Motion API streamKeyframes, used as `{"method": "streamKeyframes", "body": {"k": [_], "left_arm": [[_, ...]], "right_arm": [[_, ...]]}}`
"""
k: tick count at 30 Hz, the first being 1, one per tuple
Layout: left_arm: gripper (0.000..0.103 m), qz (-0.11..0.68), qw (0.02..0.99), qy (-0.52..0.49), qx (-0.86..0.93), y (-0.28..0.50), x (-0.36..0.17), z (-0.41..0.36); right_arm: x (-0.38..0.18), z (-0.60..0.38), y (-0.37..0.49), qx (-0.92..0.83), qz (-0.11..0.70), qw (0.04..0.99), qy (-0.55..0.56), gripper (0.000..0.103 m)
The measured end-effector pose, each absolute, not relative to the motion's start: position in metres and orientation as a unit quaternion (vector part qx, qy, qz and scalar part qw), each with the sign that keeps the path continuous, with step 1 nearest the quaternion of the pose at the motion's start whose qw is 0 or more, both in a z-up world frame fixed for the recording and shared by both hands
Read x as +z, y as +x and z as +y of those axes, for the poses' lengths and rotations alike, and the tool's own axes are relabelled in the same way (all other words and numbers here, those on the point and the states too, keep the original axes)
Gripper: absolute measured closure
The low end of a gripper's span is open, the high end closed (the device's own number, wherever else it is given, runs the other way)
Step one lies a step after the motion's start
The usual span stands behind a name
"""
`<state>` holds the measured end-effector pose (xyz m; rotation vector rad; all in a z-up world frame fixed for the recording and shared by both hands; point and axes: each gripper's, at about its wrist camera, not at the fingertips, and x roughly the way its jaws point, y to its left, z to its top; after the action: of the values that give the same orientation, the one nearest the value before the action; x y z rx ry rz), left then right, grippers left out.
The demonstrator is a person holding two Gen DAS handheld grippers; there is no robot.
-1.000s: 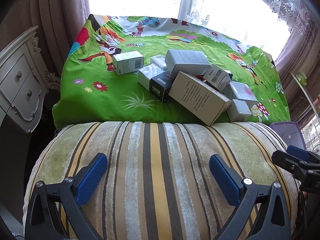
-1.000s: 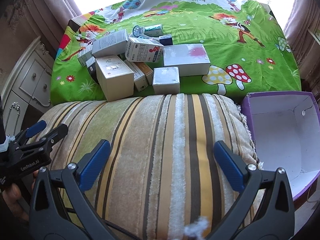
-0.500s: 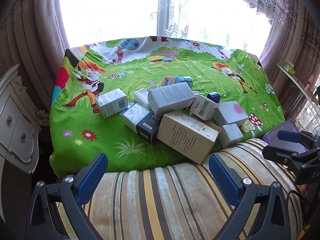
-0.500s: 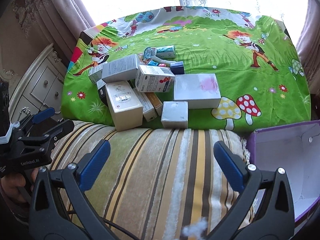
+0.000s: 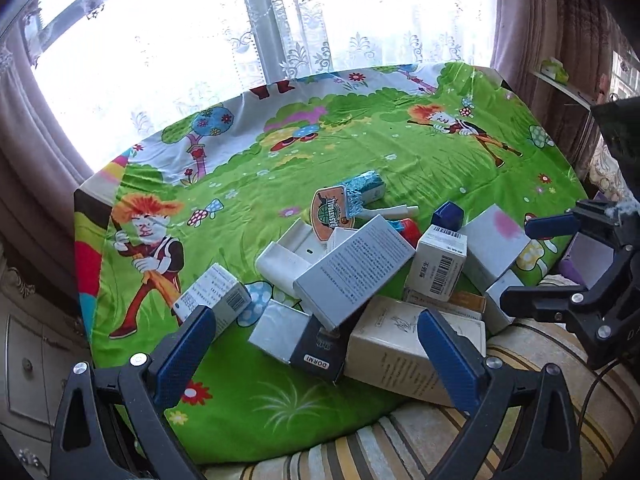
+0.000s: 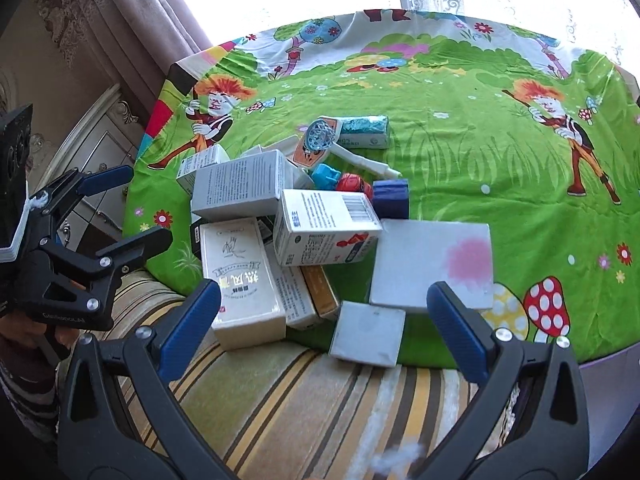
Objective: Organize rigid objects
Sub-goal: 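Move both tools forward over the pile of boxes on the bed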
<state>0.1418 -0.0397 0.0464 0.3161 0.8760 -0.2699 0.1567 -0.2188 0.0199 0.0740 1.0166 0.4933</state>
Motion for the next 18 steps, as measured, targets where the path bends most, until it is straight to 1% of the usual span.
{"method": "streamKeyframes", "body": {"k": [6, 9, 11, 15, 17, 18], "left_arm": [[0.001, 0.418, 0.868, 0.215, -0.158, 0.162, 0.032, -0.055], [0.002, 0.423, 0.864, 0.218, -0.165, 0.171, 0.024, -0.056], [0.009, 0.429, 0.86, 0.215, -0.171, 0.176, 0.021, -0.056], [0.018, 0.435, 0.856, 0.21, -0.186, 0.181, 0.018, -0.055], [0.026, 0.439, 0.853, 0.208, -0.192, 0.184, 0.015, -0.055], [0.028, 0.441, 0.852, 0.207, -0.194, 0.185, 0.014, -0.055]], "right_arm": [[0.011, -0.209, 0.177, 0.259, 0.482, 0.837, 0.017, 0.0], [0.007, -0.205, 0.186, 0.268, 0.482, 0.834, 0.009, 0.0], [0.003, -0.202, 0.191, 0.276, 0.485, 0.83, 0.009, 0.0], [0.0, -0.2, 0.198, 0.293, 0.486, 0.824, 0.015, 0.0], [-0.002, -0.199, 0.202, 0.297, 0.487, 0.821, 0.017, 0.0], [-0.004, -0.199, 0.203, 0.297, 0.49, 0.819, 0.018, 0.0]]}}
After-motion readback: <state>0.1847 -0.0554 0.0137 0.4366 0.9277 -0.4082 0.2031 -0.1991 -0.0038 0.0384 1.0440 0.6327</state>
